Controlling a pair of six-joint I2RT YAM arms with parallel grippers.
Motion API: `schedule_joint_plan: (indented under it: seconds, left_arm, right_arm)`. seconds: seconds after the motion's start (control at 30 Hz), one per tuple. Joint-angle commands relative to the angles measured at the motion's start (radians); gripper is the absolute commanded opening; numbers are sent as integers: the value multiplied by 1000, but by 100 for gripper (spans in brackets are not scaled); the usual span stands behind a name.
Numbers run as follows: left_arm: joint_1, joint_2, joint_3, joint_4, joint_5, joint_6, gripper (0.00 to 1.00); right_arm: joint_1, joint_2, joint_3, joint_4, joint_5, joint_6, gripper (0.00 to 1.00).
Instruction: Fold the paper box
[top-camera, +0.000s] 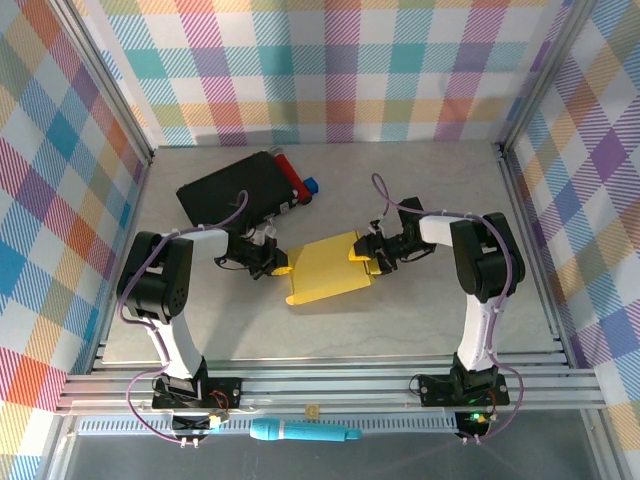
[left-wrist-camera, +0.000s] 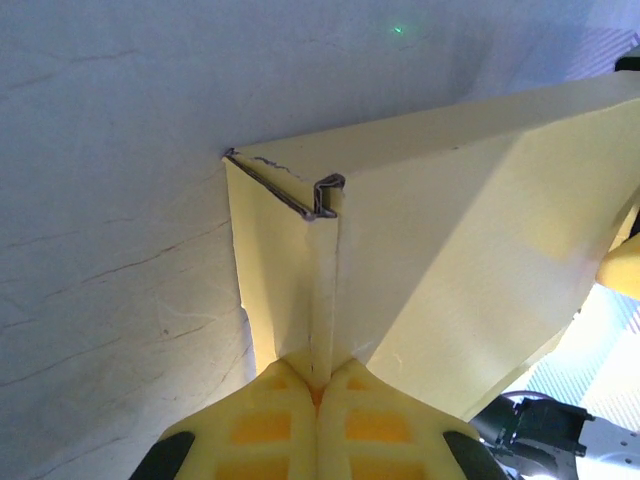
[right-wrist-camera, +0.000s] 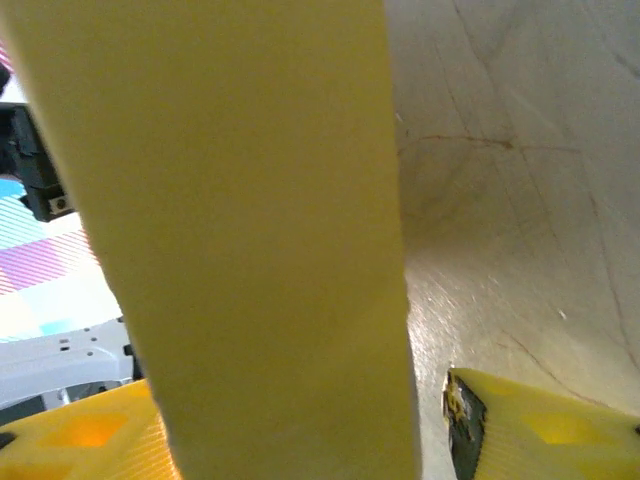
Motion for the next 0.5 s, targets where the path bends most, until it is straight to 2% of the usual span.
schedule_joint_plan:
  seconds: [0.0, 0.17, 0.23, 0.37, 0.47]
  left_arm:
    - [16, 35, -11, -1, -27, 18, 0]
    - [17, 15, 6, -3, -40, -5, 2]
    - [18, -17, 9, 7, -63, -41, 12]
    - [25, -149, 2, 88, -161, -200, 36]
    - [30, -256, 0, 140, -250, -341, 43]
  right_arm:
    - [12, 19, 6, 76, -81, 52, 61]
    - [18, 15, 18, 127, -81, 142, 43]
    - [17, 10, 28, 116, -72, 170, 38]
    - [14, 11, 63, 55, -76, 231, 29]
    - [8, 18, 99, -16, -79, 279, 28]
